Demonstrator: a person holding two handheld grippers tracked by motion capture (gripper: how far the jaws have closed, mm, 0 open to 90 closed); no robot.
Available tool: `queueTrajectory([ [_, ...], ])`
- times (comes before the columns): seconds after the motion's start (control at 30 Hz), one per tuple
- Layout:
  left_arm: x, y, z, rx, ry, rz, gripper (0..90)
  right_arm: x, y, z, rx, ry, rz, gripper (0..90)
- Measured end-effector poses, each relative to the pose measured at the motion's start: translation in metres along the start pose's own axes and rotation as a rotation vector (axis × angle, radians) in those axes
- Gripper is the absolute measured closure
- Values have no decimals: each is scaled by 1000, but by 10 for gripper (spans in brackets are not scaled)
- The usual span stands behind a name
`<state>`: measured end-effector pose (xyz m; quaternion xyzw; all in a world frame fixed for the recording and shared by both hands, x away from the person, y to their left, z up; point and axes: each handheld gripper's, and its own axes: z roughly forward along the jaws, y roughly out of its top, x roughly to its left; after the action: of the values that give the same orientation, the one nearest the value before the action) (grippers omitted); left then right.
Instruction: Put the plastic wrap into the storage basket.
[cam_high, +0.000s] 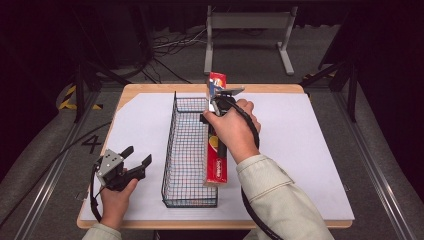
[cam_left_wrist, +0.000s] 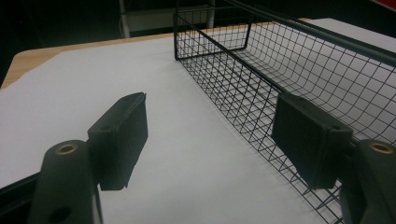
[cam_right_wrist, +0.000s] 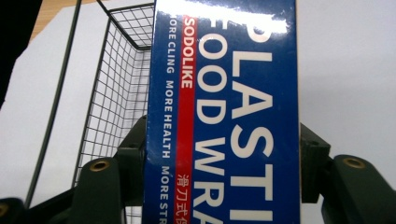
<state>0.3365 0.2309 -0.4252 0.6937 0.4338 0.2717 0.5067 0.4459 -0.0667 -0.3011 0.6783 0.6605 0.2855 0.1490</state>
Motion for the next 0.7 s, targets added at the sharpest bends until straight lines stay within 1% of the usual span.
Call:
queueTrajectory([
  [0.23,0,0,0,1,-2,4,272,11,-1,5,-6,16,21,390],
  [0.33,0,-1,-1,-1,2,3,272,13,-2,7,-6,18,21,390],
  [0.5,2,-2,-4,-4,9,-4,272,21,-5,13,-3,28,17,390],
  [0.7,2,-2,-3,-1,6,-2,273,26,-11,22,2,23,11,389],
])
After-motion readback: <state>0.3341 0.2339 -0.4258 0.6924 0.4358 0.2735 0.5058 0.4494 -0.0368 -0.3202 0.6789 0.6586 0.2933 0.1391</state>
